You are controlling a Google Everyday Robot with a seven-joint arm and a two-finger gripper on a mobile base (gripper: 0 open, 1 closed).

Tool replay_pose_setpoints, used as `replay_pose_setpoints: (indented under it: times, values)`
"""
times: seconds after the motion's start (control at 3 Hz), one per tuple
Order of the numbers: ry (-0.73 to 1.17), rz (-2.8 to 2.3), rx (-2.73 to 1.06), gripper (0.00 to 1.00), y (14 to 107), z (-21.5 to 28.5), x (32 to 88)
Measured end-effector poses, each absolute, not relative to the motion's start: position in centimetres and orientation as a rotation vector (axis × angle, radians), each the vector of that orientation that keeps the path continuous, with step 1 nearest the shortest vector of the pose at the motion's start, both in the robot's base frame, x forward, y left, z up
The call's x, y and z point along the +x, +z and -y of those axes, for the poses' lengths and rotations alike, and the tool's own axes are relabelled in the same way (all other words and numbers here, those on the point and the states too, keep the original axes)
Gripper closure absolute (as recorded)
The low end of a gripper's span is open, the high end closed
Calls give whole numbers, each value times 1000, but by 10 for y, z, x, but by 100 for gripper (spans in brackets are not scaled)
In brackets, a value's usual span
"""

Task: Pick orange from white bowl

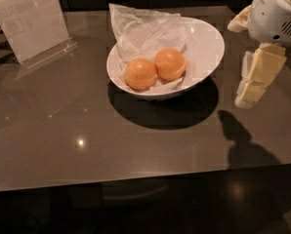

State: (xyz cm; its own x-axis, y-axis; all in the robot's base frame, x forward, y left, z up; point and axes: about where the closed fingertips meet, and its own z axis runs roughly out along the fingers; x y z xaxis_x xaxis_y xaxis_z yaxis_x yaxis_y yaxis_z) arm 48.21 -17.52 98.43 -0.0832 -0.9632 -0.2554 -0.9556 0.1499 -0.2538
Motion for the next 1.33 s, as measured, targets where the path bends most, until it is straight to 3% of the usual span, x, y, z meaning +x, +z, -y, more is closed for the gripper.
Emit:
replay_pose_setpoints:
  times: [1.0,1.33]
  values:
    - [149,-1851,-1958,0,973,105,571]
    - [135,-1856,-1945,0,973,105,571]
